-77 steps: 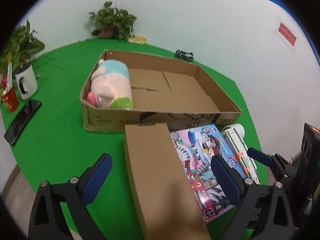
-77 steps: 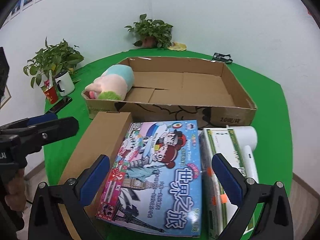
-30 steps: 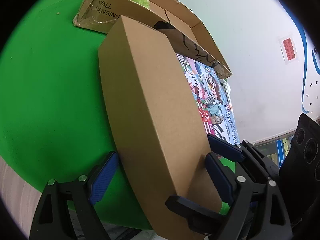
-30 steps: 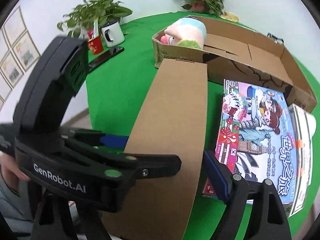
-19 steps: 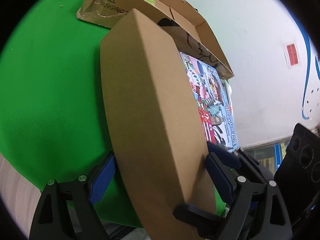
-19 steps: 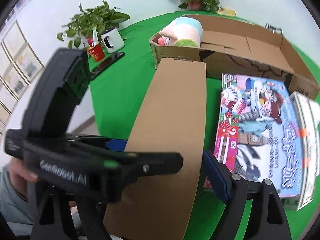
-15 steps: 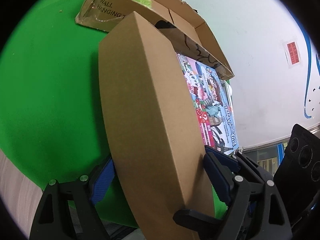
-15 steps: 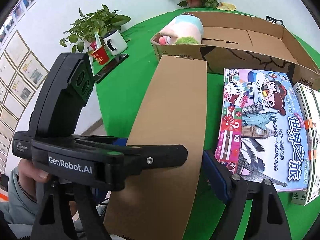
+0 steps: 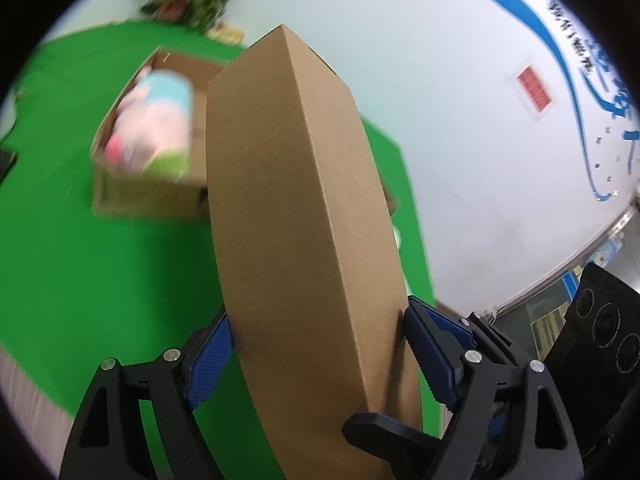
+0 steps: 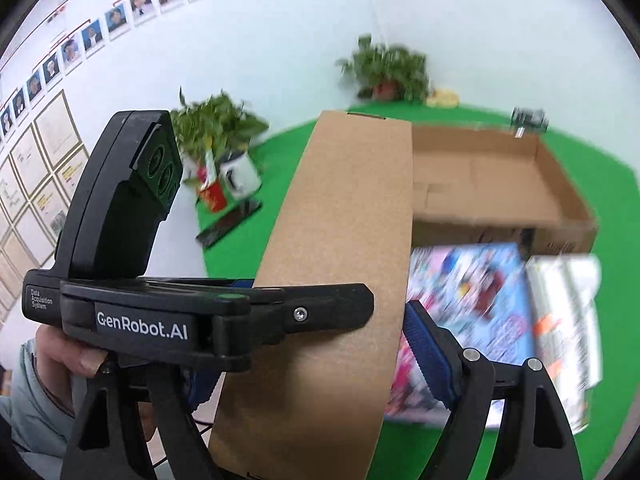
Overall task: Organize objects
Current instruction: 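Carry the long brown box upright with the left gripper over the open box, then lower the long brown box into the open box beside the plush and release, then grasp the colourful board-game box with the left gripper and lift it, then carry the board-game box with the left gripper and lay it in the open box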
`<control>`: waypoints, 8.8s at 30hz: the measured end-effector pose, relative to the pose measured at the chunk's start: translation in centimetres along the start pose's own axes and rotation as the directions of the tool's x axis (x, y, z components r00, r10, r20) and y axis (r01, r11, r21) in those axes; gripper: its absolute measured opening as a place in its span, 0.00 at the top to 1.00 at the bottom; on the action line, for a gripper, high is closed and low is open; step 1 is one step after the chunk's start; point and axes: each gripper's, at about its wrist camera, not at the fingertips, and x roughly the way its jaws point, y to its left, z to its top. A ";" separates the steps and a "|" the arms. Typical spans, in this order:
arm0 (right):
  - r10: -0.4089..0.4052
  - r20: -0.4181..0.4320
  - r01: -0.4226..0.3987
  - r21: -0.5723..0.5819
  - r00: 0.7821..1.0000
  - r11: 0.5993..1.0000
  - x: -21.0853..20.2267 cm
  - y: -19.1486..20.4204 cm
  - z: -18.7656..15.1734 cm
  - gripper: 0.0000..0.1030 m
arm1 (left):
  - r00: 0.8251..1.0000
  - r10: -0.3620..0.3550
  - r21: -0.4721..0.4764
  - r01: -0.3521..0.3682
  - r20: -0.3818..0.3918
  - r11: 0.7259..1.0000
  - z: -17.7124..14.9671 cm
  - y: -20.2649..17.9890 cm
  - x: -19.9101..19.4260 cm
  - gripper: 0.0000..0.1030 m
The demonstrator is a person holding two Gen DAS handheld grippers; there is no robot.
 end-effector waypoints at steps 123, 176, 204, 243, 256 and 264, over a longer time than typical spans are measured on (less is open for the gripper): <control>-0.453 0.112 0.452 0.035 0.885 0.891 -3.5 -11.3 3.3 0.00 | 0.802 0.402 0.072 -0.478 0.442 0.875 3.1 -5.0 -1.1 0.17; 0.034 -0.403 -0.031 0.015 0.915 0.999 9.4 -8.6 -4.6 0.01 | 0.962 -0.086 -0.167 0.042 -0.260 0.985 -2.9 8.3 9.2 0.31; -0.059 -0.159 0.076 0.106 0.986 0.991 4.2 -9.7 -1.3 0.43 | 0.999 0.030 0.001 -0.030 -0.041 1.000 -1.8 3.4 4.0 0.45; 0.001 -0.003 0.000 0.361 1.000 0.933 13.0 -23.9 14.5 0.46 | 0.974 0.218 0.132 -0.209 -0.060 0.969 16.2 0.8 13.6 0.48; 0.082 -0.213 0.023 0.449 0.974 0.893 22.5 -29.4 12.2 0.39 | 0.945 0.269 0.112 -0.251 -0.188 0.961 16.8 2.5 18.4 0.57; -0.058 -0.358 0.167 0.281 0.932 0.945 23.0 -29.8 12.8 0.15 | 0.921 0.377 0.169 -0.358 -0.096 0.918 15.7 1.7 16.0 0.54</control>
